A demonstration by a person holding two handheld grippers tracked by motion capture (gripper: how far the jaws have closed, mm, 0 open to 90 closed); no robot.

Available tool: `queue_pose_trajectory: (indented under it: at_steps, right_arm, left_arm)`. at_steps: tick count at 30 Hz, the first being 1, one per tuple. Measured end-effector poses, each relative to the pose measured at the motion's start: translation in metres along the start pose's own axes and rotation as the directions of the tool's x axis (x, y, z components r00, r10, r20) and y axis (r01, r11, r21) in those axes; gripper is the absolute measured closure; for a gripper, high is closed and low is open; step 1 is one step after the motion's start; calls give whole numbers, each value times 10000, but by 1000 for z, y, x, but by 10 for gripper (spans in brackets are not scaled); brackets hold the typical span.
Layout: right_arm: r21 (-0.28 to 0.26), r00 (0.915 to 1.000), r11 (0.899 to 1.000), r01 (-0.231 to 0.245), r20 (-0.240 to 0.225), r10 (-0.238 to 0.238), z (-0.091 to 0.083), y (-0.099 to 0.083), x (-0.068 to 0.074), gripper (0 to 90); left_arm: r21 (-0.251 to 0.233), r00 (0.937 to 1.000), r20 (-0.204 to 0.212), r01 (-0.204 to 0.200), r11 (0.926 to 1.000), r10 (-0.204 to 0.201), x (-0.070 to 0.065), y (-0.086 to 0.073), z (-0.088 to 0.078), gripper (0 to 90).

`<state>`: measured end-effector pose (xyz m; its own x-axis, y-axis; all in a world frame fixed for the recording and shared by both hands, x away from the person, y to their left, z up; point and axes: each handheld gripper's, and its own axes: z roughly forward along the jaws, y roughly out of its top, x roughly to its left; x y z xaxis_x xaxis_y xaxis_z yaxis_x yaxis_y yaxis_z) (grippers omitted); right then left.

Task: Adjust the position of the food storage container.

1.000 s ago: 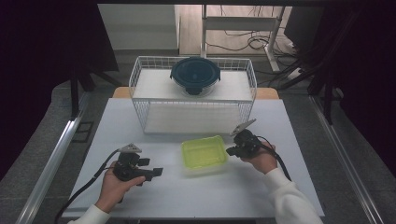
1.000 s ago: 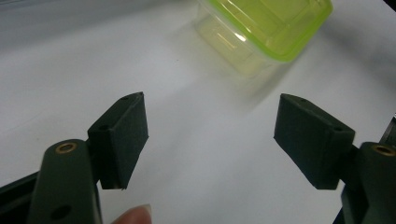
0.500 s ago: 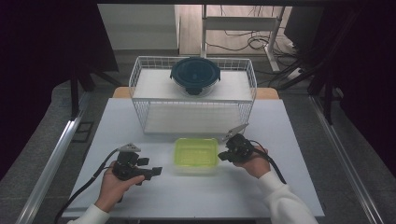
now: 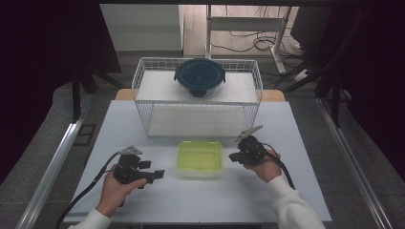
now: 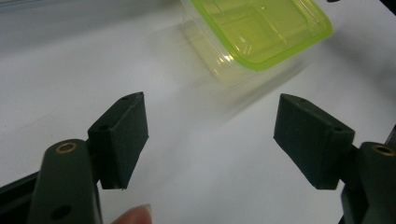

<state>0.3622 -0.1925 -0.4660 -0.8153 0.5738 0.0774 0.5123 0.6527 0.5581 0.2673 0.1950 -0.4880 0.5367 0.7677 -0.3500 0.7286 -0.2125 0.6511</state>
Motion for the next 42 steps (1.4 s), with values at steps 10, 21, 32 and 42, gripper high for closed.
queue_pose_trajectory:
  at_steps: [10, 21, 32, 42]
  right_arm:
    - [-794, 9929, 9897, -1190, -96, 1187, -23, -34, 5, 882]
    - [-1707, 9636, 9484, -2672, -597, 2608, -25, -42, -4, 442]
    - [-2111, 9217, 9032, -3738, -1931, 3364, -24, -41, -8, 276]
    - [-1730, 9327, 9212, -3484, -1620, 3223, -18, -44, -6, 261]
  left_arm:
    - [13, 10000, -3, 20, 10000, -20, 0, 0, 1, 256]
    - [-130, 9981, 553, 275, 9995, -267, 0, 1, -1, 255]
    - [-117, 9995, 278, 128, 9998, -125, 0, 0, 1, 253]
    - [-76, 9996, 253, 109, 9999, -107, 3, 1, 4, 253]
